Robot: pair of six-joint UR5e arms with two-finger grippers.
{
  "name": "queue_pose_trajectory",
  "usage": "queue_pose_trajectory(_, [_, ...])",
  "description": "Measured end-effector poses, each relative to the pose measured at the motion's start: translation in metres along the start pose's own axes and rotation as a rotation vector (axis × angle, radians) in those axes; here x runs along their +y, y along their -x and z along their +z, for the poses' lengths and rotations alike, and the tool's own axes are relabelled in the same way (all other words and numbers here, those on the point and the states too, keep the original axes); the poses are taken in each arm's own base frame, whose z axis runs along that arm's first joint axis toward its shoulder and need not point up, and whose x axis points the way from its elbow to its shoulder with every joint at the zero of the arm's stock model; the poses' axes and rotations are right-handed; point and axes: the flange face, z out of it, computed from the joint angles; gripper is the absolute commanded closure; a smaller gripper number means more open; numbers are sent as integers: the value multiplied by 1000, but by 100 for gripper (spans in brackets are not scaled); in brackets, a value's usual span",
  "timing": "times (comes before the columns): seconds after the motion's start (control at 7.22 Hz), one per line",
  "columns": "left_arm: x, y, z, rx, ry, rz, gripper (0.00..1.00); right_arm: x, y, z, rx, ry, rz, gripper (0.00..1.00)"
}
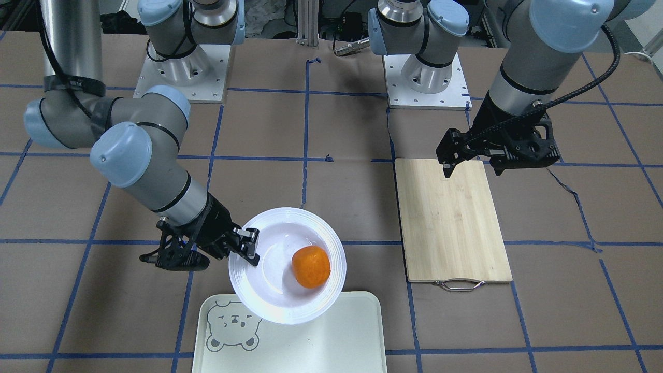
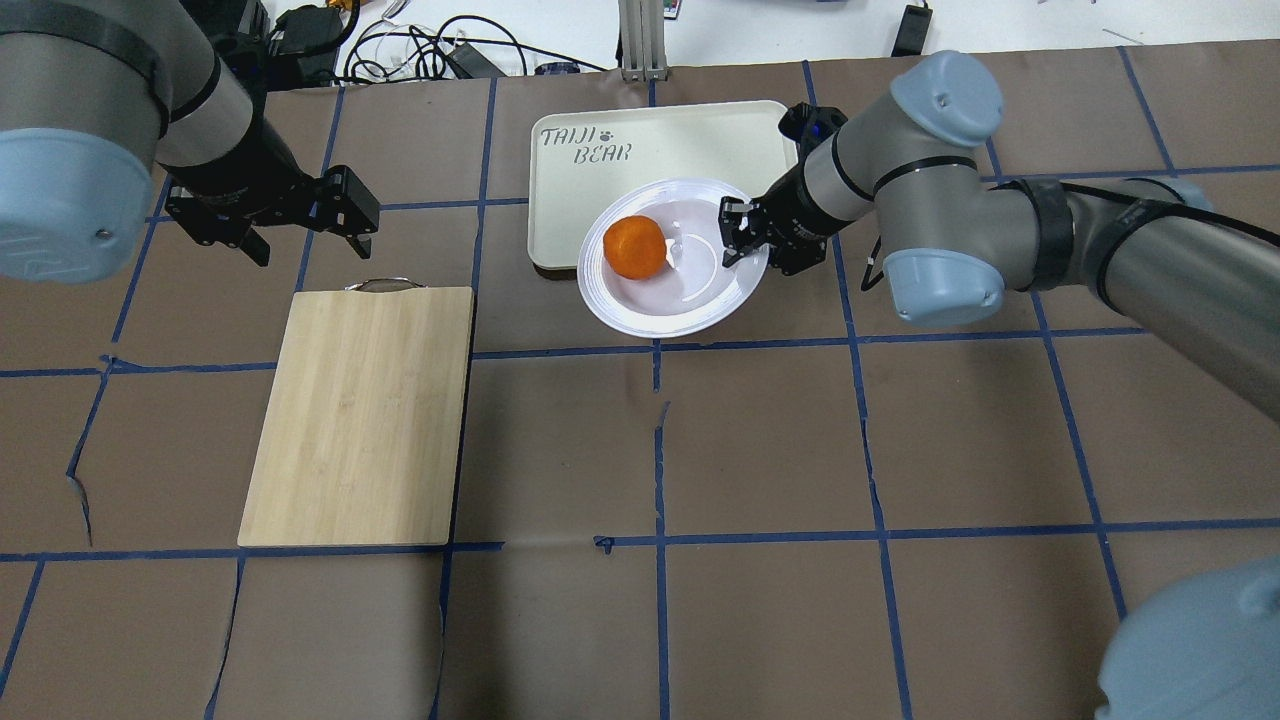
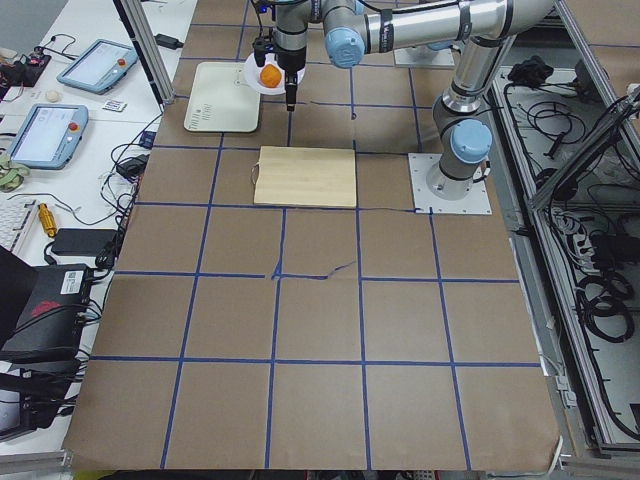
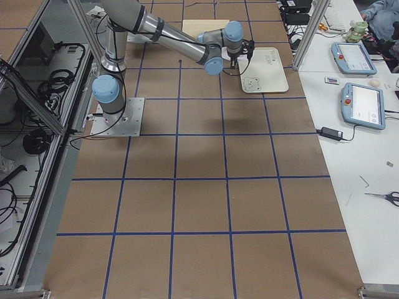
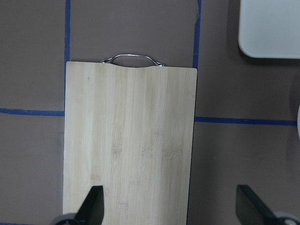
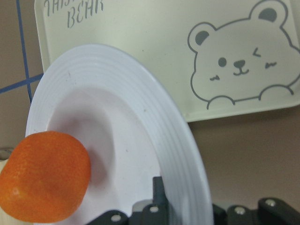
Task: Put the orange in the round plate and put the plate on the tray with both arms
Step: 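Slide the plate with the right gripper onto the bear tray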
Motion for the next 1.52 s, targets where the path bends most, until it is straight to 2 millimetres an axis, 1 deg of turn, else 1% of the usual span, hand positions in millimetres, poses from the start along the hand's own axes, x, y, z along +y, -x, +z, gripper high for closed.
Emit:
queue_pose_trajectory(0.28, [0, 0, 0, -2, 1, 1, 0, -76, 2, 37, -30, -38, -19, 100])
queue_pose_trajectory(0.42, [0, 0, 0, -3, 1, 1, 0, -105, 1, 58, -50, -47, -23, 100])
queue_pose_trajectory(0.55, [0, 0, 0, -3, 1, 0, 0, -121, -1, 74, -75, -43, -19, 100])
queue_pose_trajectory(0.69, [0, 0, 0, -4, 1, 0, 0, -126, -4, 86, -85, -36, -12, 100])
queue_pose_trajectory(0.83, [0, 0, 0, -4, 1, 1, 0, -127, -8, 94, -87, -27, -5, 84])
queue_pose_trajectory(0.97, [0, 0, 0, -4, 2, 1, 0, -125, -11, 99, -83, -19, 1, 58])
queue_pose_trajectory(1.11, [0, 0, 1, -3, 2, 2, 0, -124, -14, 101, -75, -15, 14, 28])
queue_pose_trajectory(1.25, [0, 0, 1, -3, 2, 2, 0, -123, -14, 101, -68, -14, 39, 0])
queue_pose_trajectory(1.38, [0, 0, 1, -4, 2, 2, 0, -125, -14, 97, -61, -22, 58, 0])
queue_pose_trajectory(1.52, [0, 0, 1, -5, 2, 2, 0, -130, -14, 82, -31, -43, 65, 0])
